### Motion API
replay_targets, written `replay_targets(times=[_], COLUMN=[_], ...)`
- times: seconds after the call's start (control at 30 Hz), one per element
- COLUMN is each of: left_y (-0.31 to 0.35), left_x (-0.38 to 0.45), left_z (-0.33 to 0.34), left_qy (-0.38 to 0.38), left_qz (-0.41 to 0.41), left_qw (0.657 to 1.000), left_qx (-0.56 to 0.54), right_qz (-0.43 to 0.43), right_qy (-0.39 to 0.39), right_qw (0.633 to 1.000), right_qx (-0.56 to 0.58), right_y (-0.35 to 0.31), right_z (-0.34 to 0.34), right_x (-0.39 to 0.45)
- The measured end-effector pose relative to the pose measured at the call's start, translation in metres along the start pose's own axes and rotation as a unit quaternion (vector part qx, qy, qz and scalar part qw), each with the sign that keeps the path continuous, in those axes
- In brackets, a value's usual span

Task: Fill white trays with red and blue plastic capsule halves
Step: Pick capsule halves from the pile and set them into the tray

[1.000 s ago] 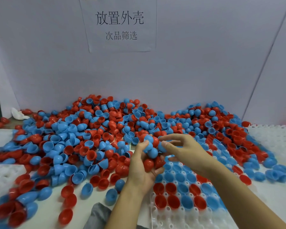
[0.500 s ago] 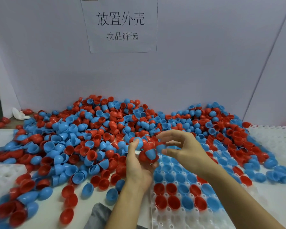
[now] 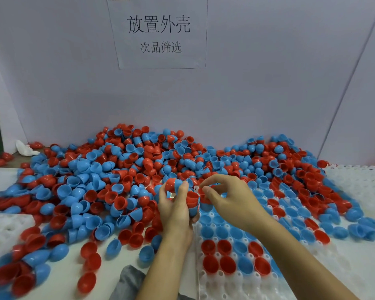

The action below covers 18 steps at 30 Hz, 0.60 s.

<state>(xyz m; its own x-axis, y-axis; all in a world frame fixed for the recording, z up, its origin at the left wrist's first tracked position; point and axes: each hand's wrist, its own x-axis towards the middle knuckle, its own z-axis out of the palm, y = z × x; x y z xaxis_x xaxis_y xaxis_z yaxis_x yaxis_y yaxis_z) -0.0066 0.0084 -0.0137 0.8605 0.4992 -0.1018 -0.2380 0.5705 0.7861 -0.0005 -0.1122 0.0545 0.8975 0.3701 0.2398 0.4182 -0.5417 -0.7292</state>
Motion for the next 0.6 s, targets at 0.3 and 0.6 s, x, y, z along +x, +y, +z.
replay_targets(times=[0.3,0.6], left_y=[0.003,-0.002], left_x=[-0.003,0.003], left_z=[-0.004,-0.006], left_qy=[-0.043,-0.053], left_qz=[0.118,0.082], left_qw=[0.989,0.993], left_qx=[0.077,0.063], right_qz=[0.138,0.258], right_qy=[-0.037,-0.007], right_qw=[0.990,0.933], right_qx=[0.022,0.252], right_y=[-0.013,0.005], right_z=[-0.006,-0.021], right_x=[0.008,0.000])
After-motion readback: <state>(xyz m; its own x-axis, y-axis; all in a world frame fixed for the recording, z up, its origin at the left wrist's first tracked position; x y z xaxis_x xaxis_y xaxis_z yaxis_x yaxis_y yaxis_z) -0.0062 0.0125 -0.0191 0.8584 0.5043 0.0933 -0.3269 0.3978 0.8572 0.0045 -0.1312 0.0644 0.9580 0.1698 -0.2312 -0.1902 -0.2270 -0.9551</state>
